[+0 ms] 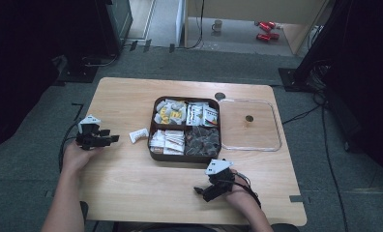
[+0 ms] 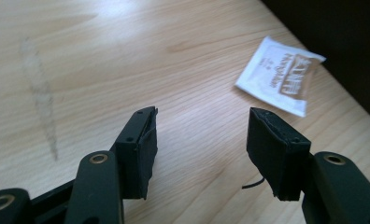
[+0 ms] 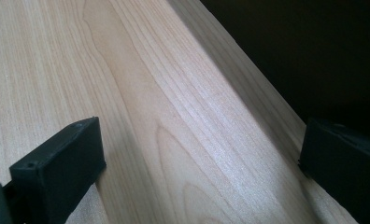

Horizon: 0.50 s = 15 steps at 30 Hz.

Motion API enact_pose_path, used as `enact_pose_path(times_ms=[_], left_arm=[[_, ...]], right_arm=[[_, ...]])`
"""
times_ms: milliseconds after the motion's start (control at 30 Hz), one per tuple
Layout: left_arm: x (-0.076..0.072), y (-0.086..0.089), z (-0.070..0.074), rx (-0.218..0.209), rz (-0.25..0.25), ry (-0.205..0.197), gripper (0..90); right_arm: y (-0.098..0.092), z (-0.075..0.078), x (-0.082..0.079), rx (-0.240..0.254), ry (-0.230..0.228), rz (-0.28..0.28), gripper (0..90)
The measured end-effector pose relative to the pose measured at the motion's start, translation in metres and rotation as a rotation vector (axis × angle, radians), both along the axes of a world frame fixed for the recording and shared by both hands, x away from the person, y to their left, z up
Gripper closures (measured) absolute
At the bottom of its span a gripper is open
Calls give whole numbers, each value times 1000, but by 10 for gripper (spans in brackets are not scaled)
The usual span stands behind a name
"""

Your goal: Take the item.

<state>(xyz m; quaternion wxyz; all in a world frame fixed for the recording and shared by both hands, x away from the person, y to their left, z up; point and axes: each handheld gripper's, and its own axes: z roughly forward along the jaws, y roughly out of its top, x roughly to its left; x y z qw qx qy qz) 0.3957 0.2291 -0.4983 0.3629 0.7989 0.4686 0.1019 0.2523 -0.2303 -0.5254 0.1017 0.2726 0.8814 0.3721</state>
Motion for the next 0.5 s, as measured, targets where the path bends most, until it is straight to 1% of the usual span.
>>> enact_pose_path(times_ms=[33, 133, 167, 267, 300, 367, 400, 433, 467, 500], left_arm=[[0, 2, -1, 15, 6, -9, 440], [-1, 4, -2, 25, 7, -17, 443], [0, 6, -4, 38, 9, -23, 443], [0, 7, -6, 45, 8, -33, 447], [-1, 9, -7, 53, 11, -49, 450], [-1, 9, -7, 60, 10, -55, 449], [-1, 10, -8, 64, 9, -67, 449], [-3, 11, -10, 79, 5, -96, 429], [-3, 11, -10, 79, 5, -96, 421], [-4, 12, -13, 87, -2, -125, 412]], right_arm=[[0, 0, 0, 0, 0, 0, 0], [0, 0, 0, 0, 0, 0, 0], [0, 0, 0, 0, 0, 0, 0], [0, 0, 0, 0, 0, 0, 0], [0, 0, 0, 0, 0, -1, 0], [0, 0, 0, 0, 0, -1, 0], [0, 0, 0, 0, 0, -1, 0], [0, 0, 0, 0, 0, -1, 0], [0, 0, 0, 0, 0, -1, 0], [0, 0, 0, 0, 0, -1, 0]])
